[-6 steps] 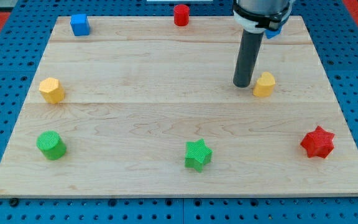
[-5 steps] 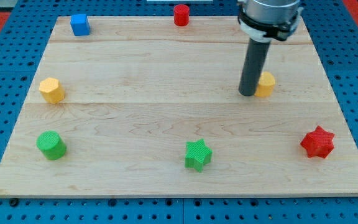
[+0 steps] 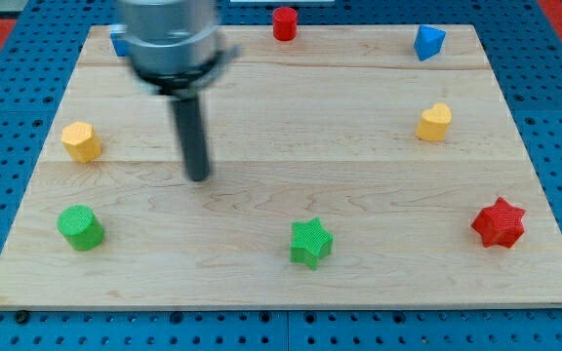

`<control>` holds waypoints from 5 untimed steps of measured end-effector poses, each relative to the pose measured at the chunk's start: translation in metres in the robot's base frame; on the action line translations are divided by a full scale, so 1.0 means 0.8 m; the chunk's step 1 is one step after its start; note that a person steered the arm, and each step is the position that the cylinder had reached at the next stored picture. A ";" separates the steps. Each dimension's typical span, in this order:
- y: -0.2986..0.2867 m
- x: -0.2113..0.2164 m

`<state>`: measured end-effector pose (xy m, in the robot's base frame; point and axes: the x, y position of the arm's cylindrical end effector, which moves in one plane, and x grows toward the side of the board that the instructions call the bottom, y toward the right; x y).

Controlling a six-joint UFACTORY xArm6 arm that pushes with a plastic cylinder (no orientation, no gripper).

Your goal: Point at the yellow hexagon

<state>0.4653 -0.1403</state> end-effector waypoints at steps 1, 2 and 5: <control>-0.099 0.003; -0.178 -0.022; -0.074 -0.049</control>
